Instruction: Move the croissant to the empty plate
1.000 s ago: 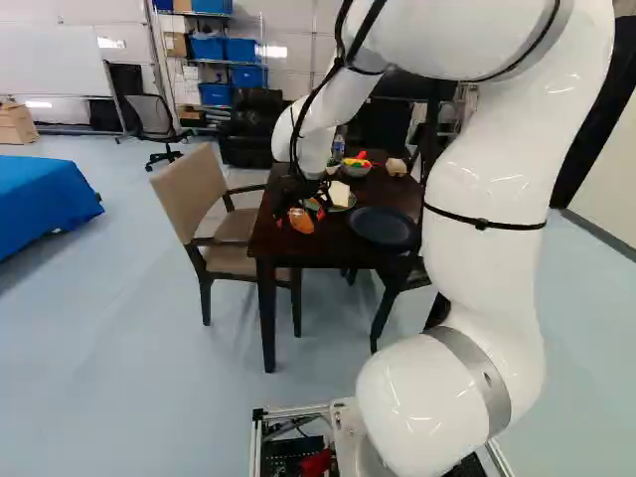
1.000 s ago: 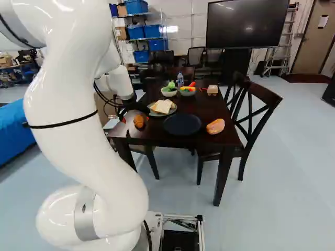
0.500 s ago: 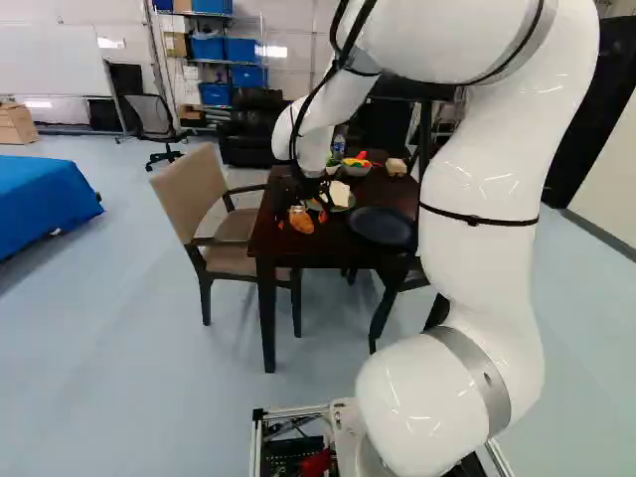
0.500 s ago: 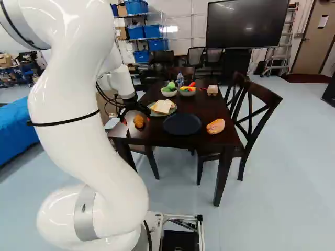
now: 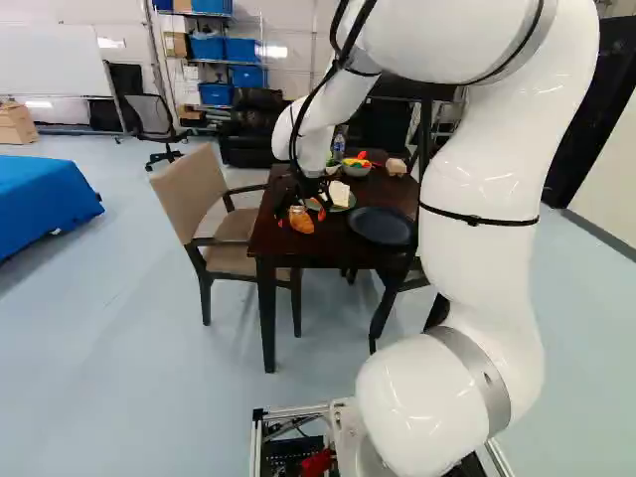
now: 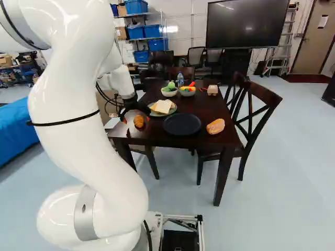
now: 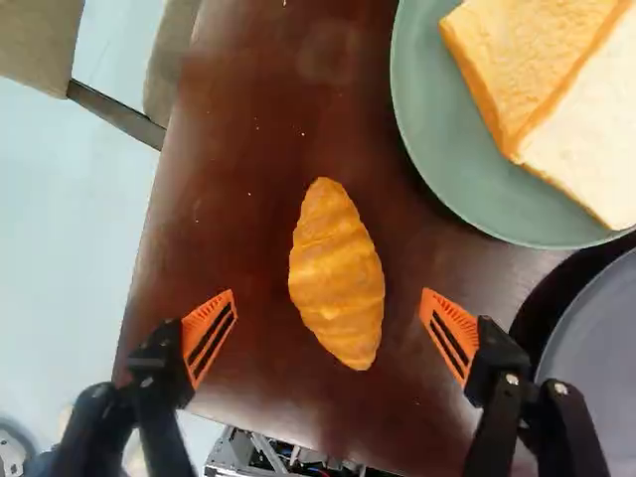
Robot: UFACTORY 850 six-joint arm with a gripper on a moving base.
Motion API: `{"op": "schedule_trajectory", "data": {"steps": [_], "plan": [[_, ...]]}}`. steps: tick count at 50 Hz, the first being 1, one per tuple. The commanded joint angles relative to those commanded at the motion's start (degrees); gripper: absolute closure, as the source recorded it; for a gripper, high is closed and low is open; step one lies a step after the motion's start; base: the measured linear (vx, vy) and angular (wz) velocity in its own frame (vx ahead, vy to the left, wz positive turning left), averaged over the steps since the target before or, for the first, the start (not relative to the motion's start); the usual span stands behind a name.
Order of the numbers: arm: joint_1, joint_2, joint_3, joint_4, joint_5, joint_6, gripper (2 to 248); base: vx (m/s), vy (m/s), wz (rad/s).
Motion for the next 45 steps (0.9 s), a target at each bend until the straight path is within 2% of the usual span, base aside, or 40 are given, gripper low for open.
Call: {"op": "schedule_trajectory", "data": {"steps": [4,5,9,10,14,15,20,21,25,26,30,31,35,36,41,42,45], "plan": [[0.0,0.0,0.0,0.0,0.0,0.0,7,0.0,0.0,0.0],[0.0,0.0,0.0,0.0,0.0,0.0,20,0.0,0.0,0.0],[0.0,0.0,0.0,0.0,0.0,0.0,20,0.0,0.0,0.0],[0.0,0.0,0.0,0.0,0.0,0.0,32,0.0,0.0,0.0],[0.0,0.0,0.0,0.0,0.0,0.0,32,0.0,0.0,0.0],[0.0,0.0,0.0,0.0,0.0,0.0,44,0.0,0.0,0.0],[0.0,0.0,0.0,0.0,0.0,0.0,44,0.0,0.0,0.0],[0.0,0.0,0.0,0.0,0.0,0.0,56,0.0,0.0,0.0],[0.0,0.0,0.0,0.0,0.0,0.0,56,0.0,0.0,0.0],[0.0,0.0,0.0,0.0,0.0,0.0,68,0.0,0.0,0.0],[0.0,0.0,0.0,0.0,0.0,0.0,68,0.0,0.0,0.0],[0.0,0.0,0.0,0.0,0.0,0.0,81,0.0,0.0,0.0],[0.0,0.0,0.0,0.0,0.3,0.0,81,0.0,0.0,0.0],[0.0,0.0,0.0,0.0,0.4,0.0,93,0.0,0.0,0.0],[0.0,0.0,0.0,0.0,0.5,0.0,93,0.0,0.0,0.0],[0.0,0.0,0.0,0.0,0.5,0.0,104,0.0,0.0,0.0],[0.0,0.0,0.0,0.0,0.5,0.0,104,0.0,0.0,0.0]]}}
